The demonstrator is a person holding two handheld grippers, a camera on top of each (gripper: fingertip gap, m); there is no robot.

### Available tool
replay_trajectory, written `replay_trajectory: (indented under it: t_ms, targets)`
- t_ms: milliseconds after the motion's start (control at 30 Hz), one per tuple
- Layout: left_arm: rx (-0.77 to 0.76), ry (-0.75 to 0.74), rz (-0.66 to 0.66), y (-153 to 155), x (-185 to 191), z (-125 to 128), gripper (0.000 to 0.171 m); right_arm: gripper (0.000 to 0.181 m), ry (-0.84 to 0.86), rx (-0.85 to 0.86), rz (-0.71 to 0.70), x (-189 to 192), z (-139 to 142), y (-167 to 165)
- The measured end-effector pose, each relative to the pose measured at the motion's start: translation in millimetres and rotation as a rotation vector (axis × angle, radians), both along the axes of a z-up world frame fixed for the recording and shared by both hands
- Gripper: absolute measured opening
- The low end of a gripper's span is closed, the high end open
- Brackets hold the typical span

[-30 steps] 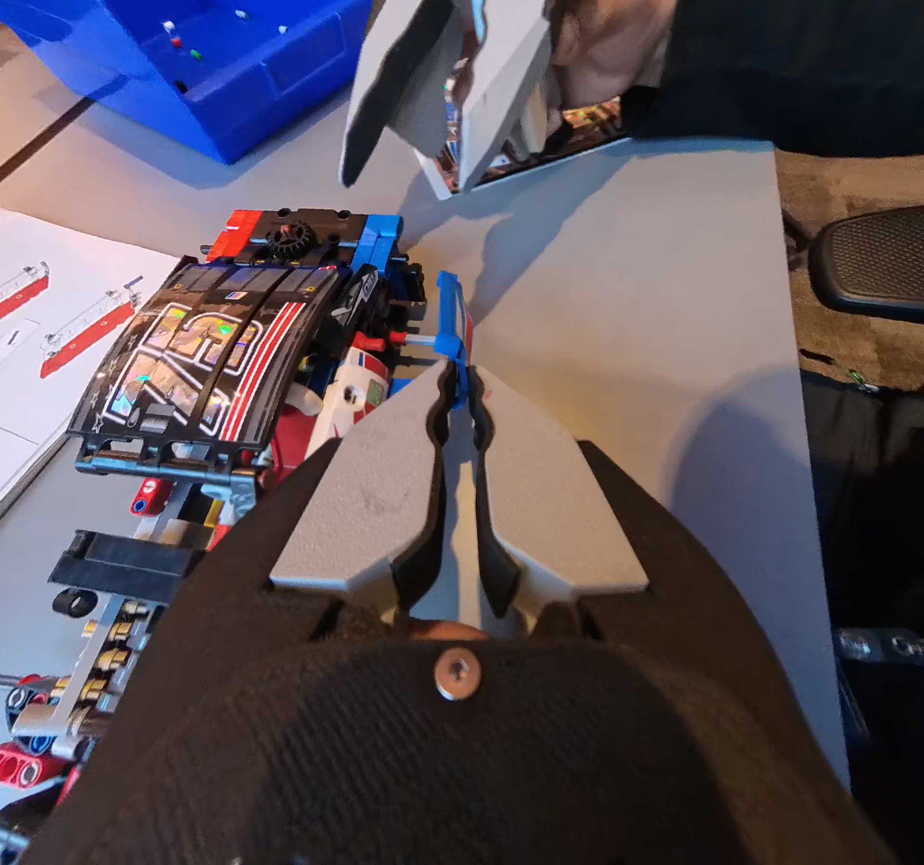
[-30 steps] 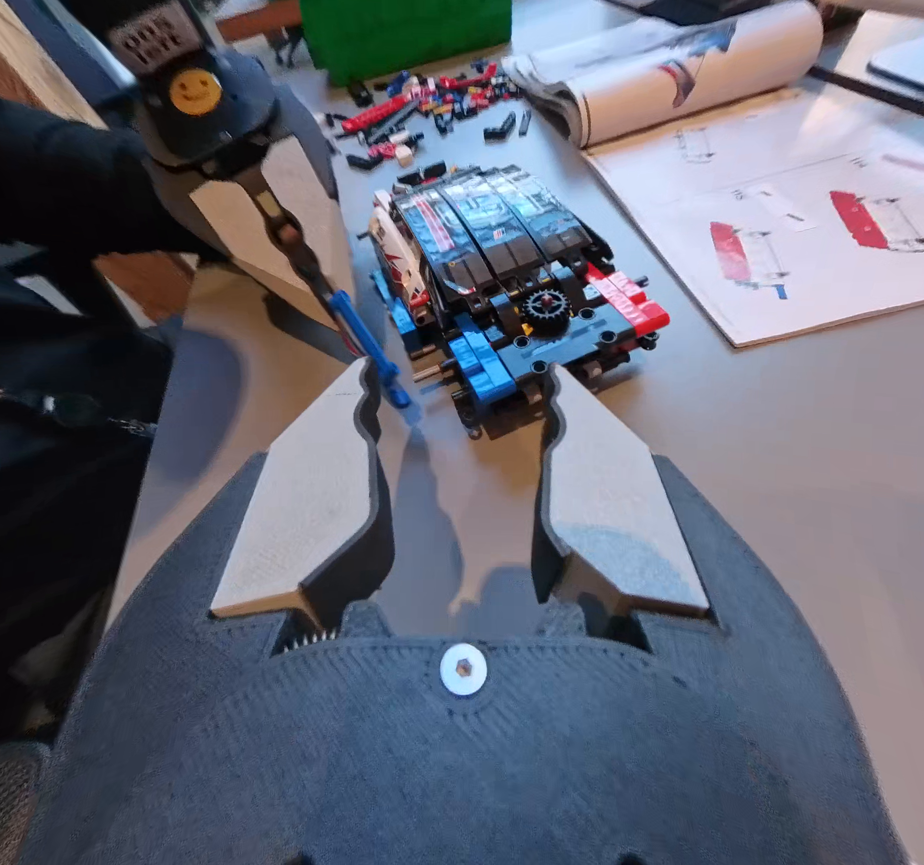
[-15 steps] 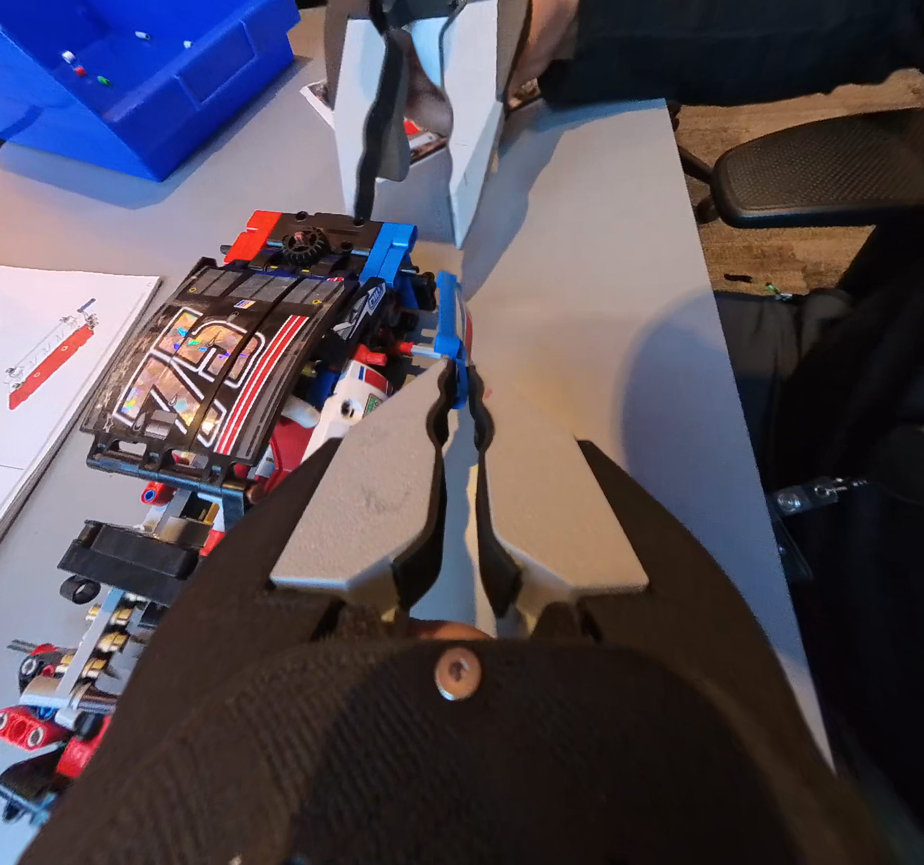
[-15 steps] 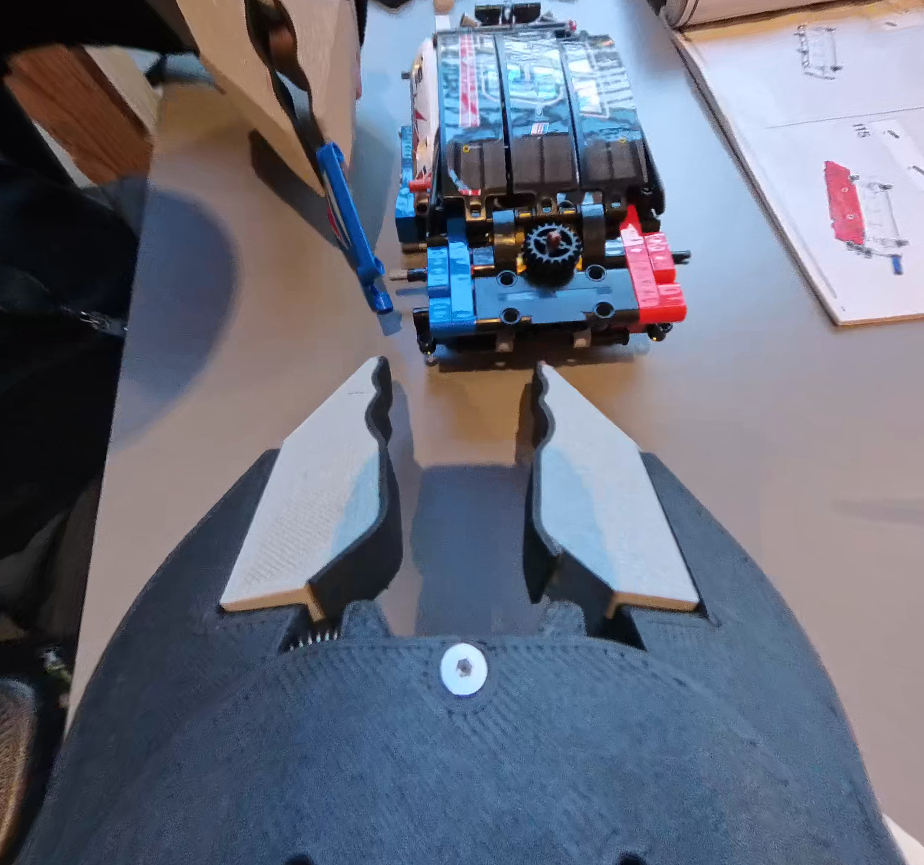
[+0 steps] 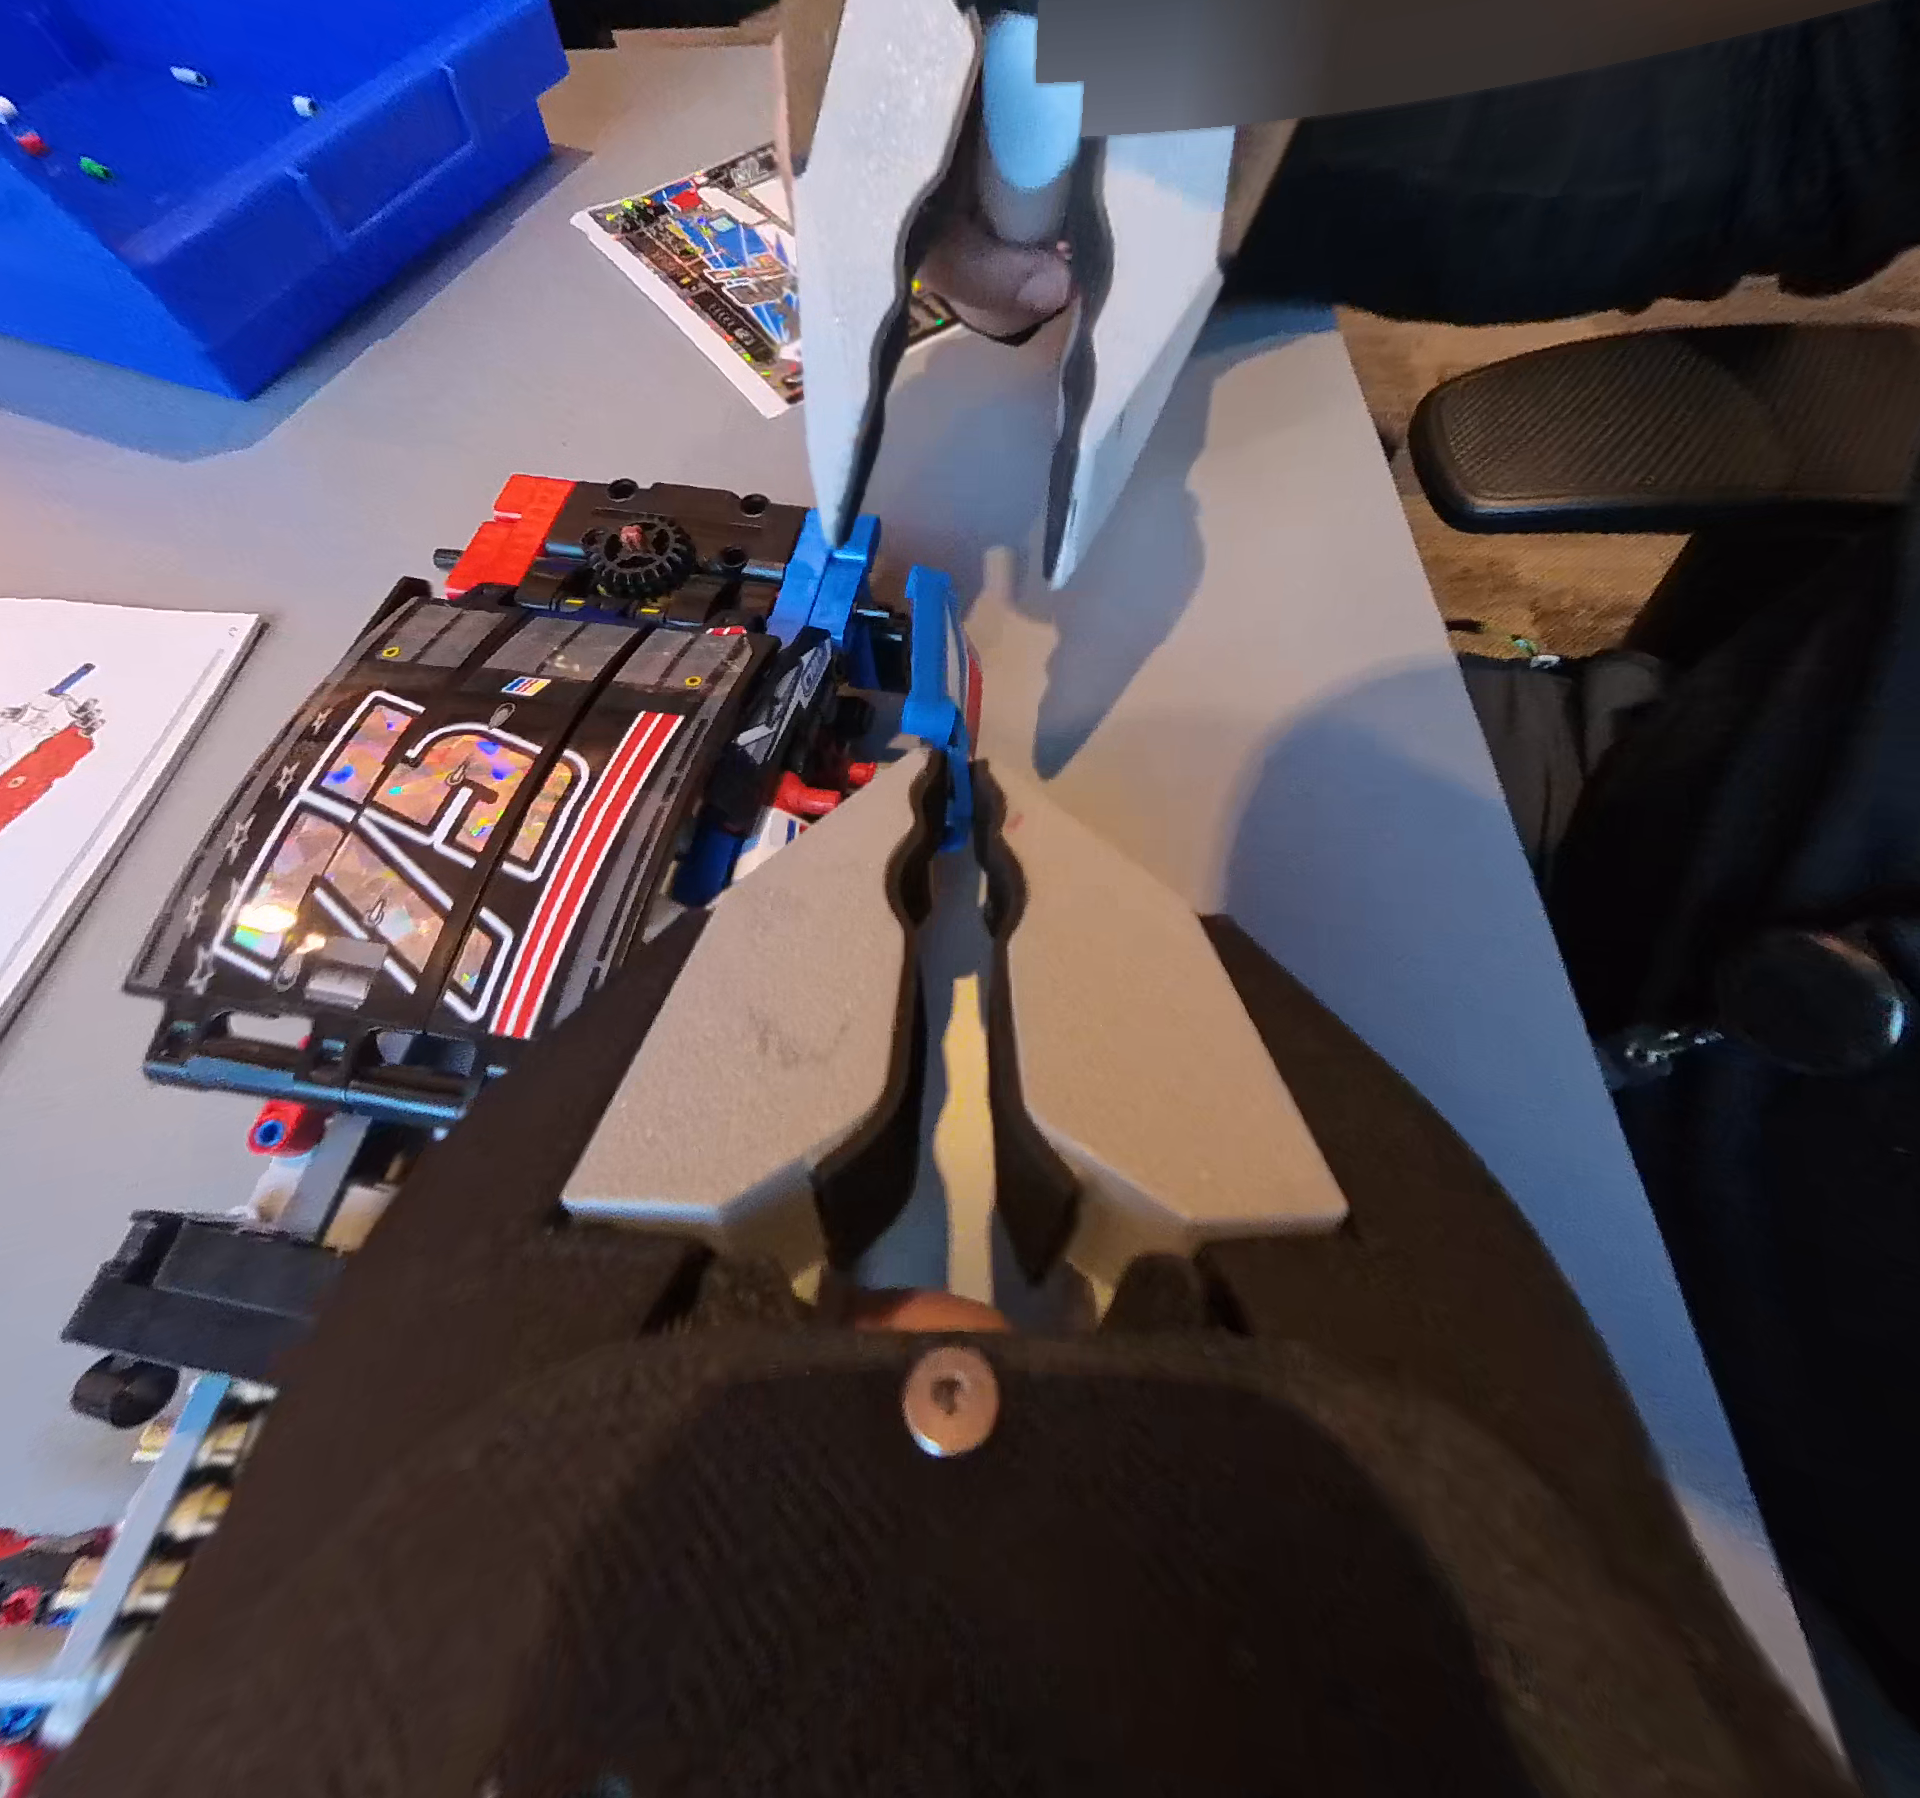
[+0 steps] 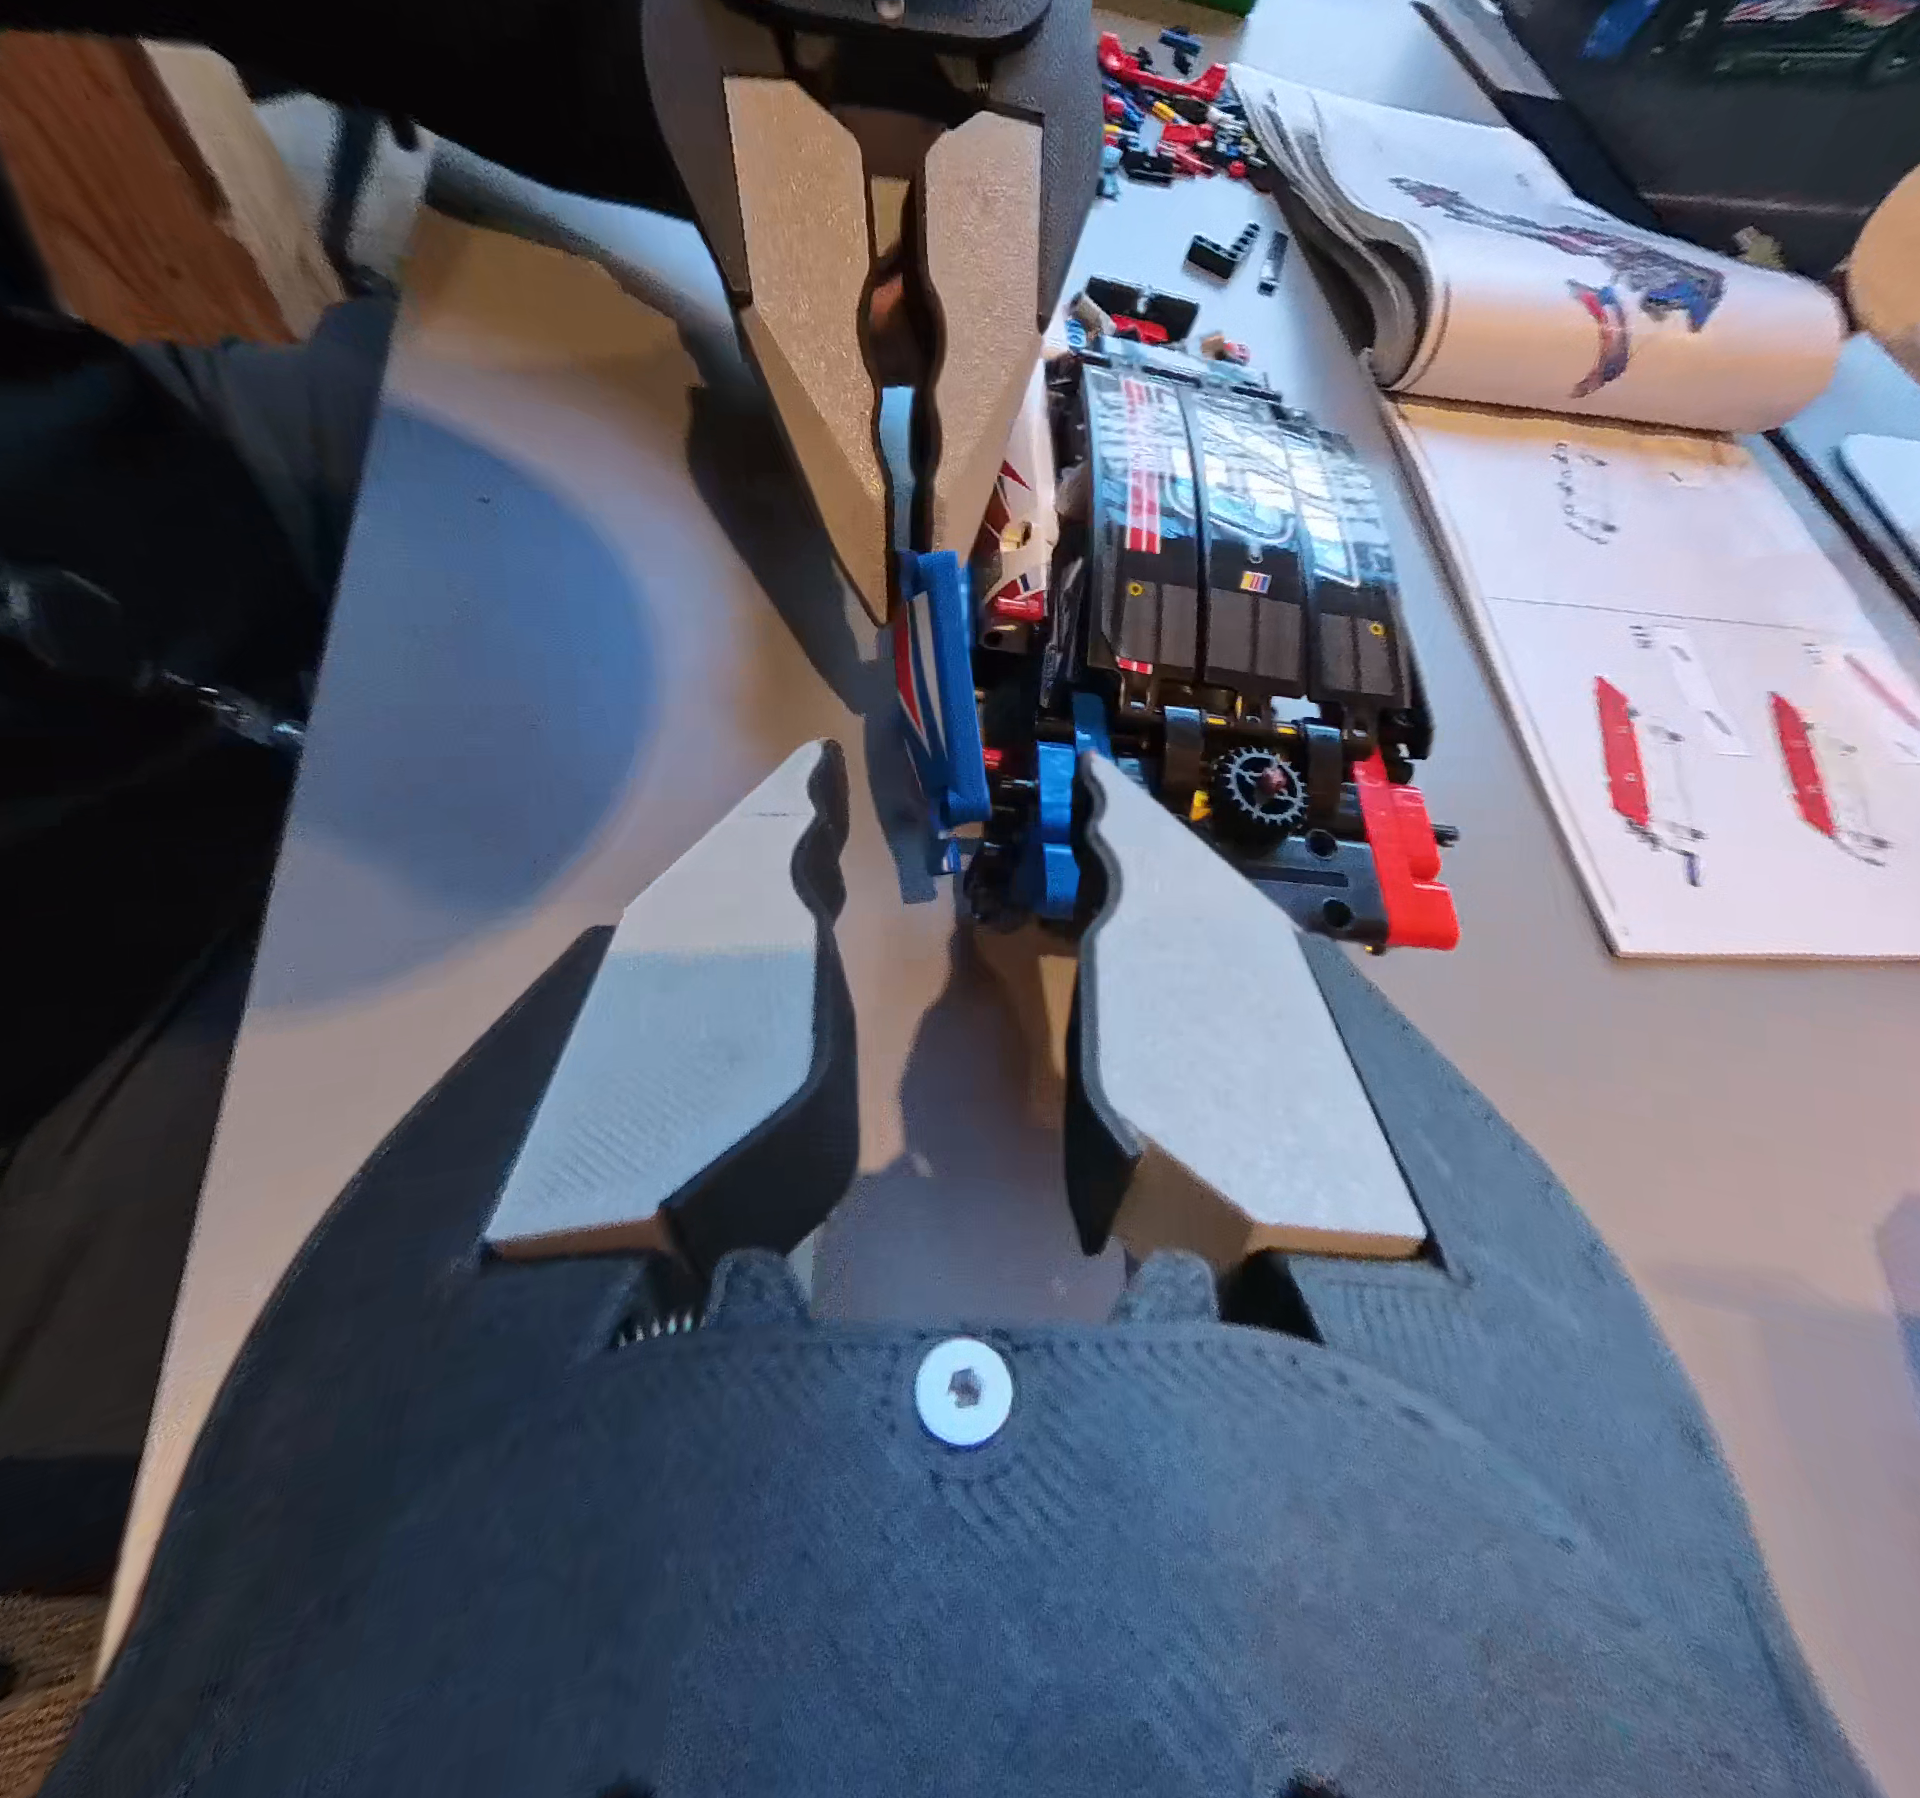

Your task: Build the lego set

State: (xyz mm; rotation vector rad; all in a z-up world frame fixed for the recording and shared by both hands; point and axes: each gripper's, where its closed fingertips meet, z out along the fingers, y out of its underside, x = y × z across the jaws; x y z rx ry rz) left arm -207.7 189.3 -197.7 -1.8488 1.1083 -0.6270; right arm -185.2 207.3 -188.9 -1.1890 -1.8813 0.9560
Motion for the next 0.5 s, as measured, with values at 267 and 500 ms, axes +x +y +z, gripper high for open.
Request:
replay_trajectory:
  t_ms: [267,500]
  targets:
    - [-0.146,-0.136,0.055,-2,-3,-1,0.001,0.027,0.040,0.484,-0.146,-9,-13,-4]
    - [-0.183,-0.181,0.055,-2,-1,2,0.001,0.016,0.061,0.872,-0.252,-19,-9,3]
